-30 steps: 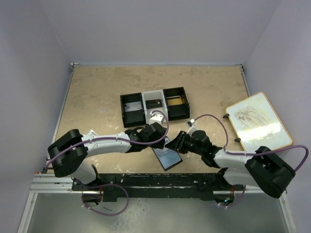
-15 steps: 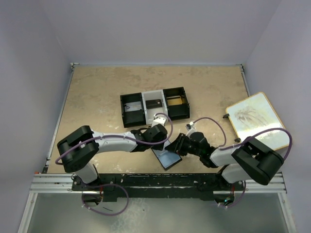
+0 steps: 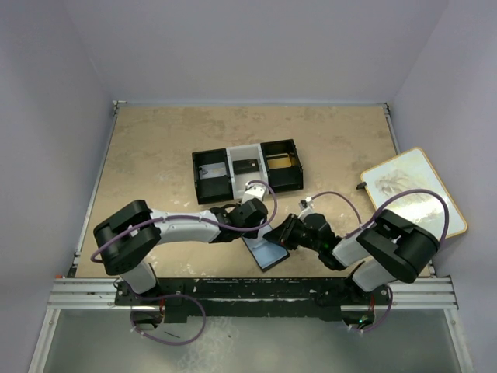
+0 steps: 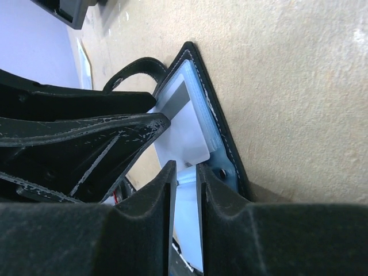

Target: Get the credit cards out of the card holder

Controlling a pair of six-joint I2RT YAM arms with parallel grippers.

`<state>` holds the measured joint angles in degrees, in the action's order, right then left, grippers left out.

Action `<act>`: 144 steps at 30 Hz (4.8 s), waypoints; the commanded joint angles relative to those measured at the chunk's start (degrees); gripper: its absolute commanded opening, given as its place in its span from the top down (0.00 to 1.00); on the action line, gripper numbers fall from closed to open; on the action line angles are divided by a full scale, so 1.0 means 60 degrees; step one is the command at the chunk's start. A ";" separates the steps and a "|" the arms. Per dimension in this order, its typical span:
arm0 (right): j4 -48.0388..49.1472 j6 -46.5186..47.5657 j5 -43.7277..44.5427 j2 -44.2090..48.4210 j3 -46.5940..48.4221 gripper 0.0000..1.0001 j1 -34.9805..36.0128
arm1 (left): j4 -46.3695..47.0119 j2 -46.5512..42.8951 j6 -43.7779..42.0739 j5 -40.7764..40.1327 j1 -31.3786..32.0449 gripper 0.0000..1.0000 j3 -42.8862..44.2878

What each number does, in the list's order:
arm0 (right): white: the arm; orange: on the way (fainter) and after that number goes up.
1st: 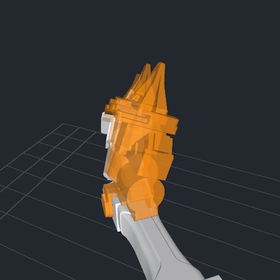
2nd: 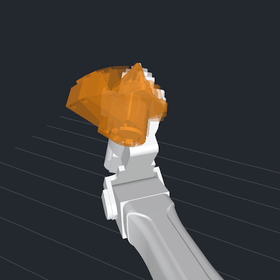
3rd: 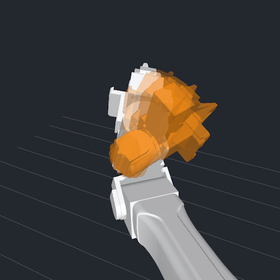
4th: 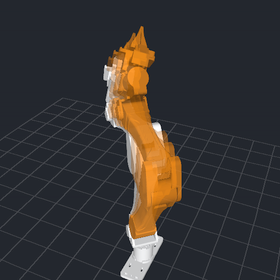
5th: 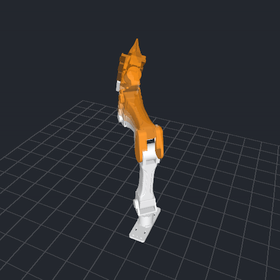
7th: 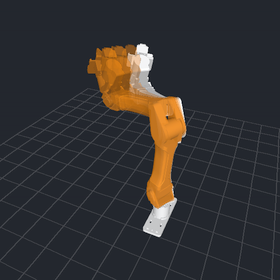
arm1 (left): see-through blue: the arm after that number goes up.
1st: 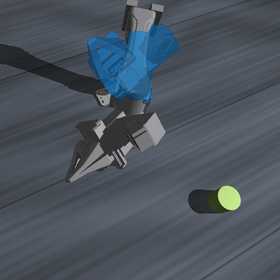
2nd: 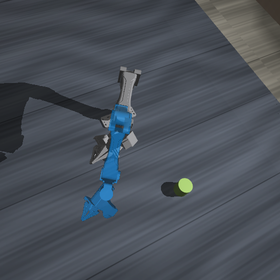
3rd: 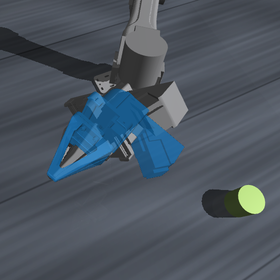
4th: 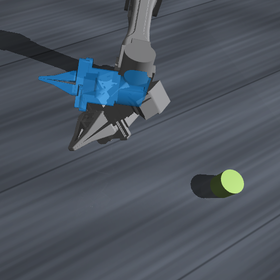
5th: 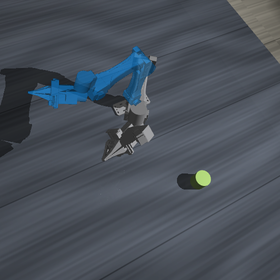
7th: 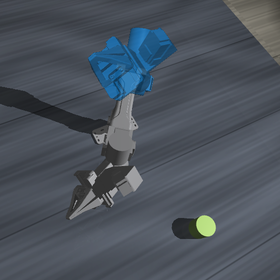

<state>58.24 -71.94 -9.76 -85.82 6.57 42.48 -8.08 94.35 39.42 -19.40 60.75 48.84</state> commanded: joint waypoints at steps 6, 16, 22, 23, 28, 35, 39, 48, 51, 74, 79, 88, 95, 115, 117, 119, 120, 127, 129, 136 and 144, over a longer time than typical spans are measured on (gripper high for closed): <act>0.1120 -0.0525 0.0261 -0.0492 0.0011 0.91 0.0039 | 0.0202 -0.0451 0.0267 0.0076 -0.0047 0.71 -0.0454; 0.2003 -0.0862 -0.0010 -0.0452 -0.0648 1.00 0.0039 | -0.0012 -0.0569 0.0313 -0.0299 -0.0051 0.71 -0.0446; 0.0460 -0.0634 0.0026 0.0593 -0.0794 1.00 0.0039 | -0.0060 -0.0556 0.0300 -0.0348 -0.0053 0.71 -0.0424; 0.0106 -0.0563 0.0060 0.0851 -0.0777 1.00 0.0039 | -0.0064 -0.0560 0.0300 -0.0334 -0.0048 0.71 -0.0422; -0.1654 -0.0400 0.0269 0.2246 -0.0745 1.00 0.0039 | -0.0060 -0.0544 0.0234 -0.0264 -0.0047 0.72 -0.0380; -0.2733 -0.0384 0.0673 0.3412 -0.0593 0.94 0.0039 | -0.0063 -0.0535 0.0104 0.0024 -0.0049 0.75 -0.0283; -0.2766 -0.0383 0.0802 0.3559 -0.0535 0.89 0.0039 | -0.0089 -0.0510 0.0095 0.0169 -0.0047 0.78 -0.0274; -0.2271 -0.0288 0.0969 0.3141 -0.0416 0.79 0.0039 | -0.0188 -0.0752 0.0125 0.0152 -0.0056 0.78 -0.0329; -0.2407 -0.0190 0.0932 0.2907 -0.0272 0.78 0.0039 | -0.0323 -0.0880 0.0090 0.0026 -0.0047 0.76 -0.0192; -0.1833 -0.0278 0.0922 0.1691 -0.0282 0.75 0.0039 | 0.0124 -0.0256 0.0251 0.0303 0.0022 0.76 -0.0510; -0.1604 -0.0307 0.0926 0.1568 -0.0231 0.74 0.0039 | -0.0267 -0.0115 0.0226 -0.0054 0.0026 0.78 -0.0518; 0.0247 -0.0619 0.0234 0.0319 -0.0106 0.77 0.0039 | -0.0219 -0.0164 0.0221 -0.0036 0.0026 0.80 -0.0522; 0.0942 -0.0716 0.0233 -0.0039 -0.0369 0.91 0.0069 | -0.0190 -0.0391 0.0330 -0.0107 0.0026 0.81 -0.0623; -0.2286 -0.0887 0.0590 0.2930 -0.0653 0.82 0.0069 | -0.0037 -0.0663 0.0255 0.0354 0.0026 0.81 -0.0596; -0.2343 -0.0833 0.0881 0.3095 -0.0490 0.77 0.0069 | -0.0045 -0.0678 0.0242 0.0435 0.0025 0.81 -0.0582; -0.2446 -0.0842 0.1043 0.3081 -0.0272 0.73 0.0069 | -0.0071 -0.0680 0.0227 0.0496 0.0039 0.81 -0.0548; -0.2414 -0.0840 0.1028 0.3015 -0.0236 0.72 0.0069 | -0.0087 -0.0684 0.0220 0.0520 0.0041 0.81 -0.0531; -0.1436 -0.1120 0.0827 0.2360 -0.0349 0.71 0.0165 | -0.0100 -0.0673 0.0324 0.0467 0.0047 0.81 -0.0511; -0.1233 -0.1231 0.0912 0.2155 -0.0337 0.71 0.0308 | -0.0090 -0.0655 0.0351 0.0468 0.0052 0.81 -0.0509; -0.0439 -0.1915 0.1618 0.1450 -0.0281 0.71 0.1132 | -0.0157 -0.0715 0.0374 0.0445 0.0055 0.82 -0.0550; -0.0524 -0.2621 0.2998 0.1496 -0.0354 0.75 0.1533 | -0.0251 -0.0820 0.0381 0.0296 0.0055 0.82 -0.0650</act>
<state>53.10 -84.60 1.72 -77.38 3.75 51.35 -8.34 91.18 41.34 -17.74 60.90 45.74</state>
